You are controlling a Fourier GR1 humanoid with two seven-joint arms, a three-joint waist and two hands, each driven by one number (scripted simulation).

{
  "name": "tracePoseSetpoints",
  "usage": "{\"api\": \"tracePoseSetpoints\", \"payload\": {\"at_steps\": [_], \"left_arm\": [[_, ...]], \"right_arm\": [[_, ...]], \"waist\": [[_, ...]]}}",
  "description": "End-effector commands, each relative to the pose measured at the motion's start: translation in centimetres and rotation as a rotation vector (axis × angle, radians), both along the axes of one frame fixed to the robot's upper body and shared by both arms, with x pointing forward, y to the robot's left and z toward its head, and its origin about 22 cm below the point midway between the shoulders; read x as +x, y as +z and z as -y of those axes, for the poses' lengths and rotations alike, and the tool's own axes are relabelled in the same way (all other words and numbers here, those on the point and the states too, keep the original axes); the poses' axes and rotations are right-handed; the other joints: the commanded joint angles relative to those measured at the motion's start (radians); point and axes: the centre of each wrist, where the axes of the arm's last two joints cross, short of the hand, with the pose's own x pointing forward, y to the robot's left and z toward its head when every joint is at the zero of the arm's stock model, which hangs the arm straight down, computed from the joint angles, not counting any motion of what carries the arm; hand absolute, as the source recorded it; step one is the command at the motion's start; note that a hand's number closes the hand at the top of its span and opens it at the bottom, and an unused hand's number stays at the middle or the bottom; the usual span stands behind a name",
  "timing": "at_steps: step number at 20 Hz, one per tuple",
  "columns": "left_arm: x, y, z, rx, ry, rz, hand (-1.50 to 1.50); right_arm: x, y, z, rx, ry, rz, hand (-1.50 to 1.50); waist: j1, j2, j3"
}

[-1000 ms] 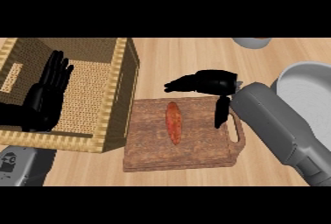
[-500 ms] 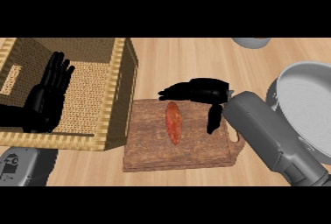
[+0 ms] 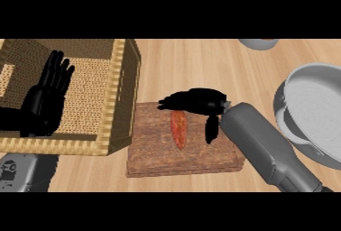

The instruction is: Pick the sweet potato from the cutting board and place it in the pot

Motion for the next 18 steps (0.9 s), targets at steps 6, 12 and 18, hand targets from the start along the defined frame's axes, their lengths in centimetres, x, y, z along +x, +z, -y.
{"api": "tracePoseSetpoints", "payload": {"at_steps": [6, 12, 18], "left_arm": [[0.2, 0.8, 1.1, -0.009, 0.039, -0.007, 0.0], [1.6, -0.4, 1.9, -0.006, 0.029, -0.017, 0.0], [0.8, -0.2, 0.0, -0.011, 0.013, -0.012, 0.0]], "right_arm": [[-0.7, -3.3, -2.3, 0.025, 0.028, 0.006, -1.5], [-1.4, -5.0, -3.7, -0.007, 0.043, -0.037, -1.5], [-2.7, -5.6, -4.6, 0.072, 0.192, 0.056, 1.5]], "waist": [[0.006, 0.001, 0.001], [0.002, 0.002, 0.001], [0.009, 0.002, 0.001]]}}
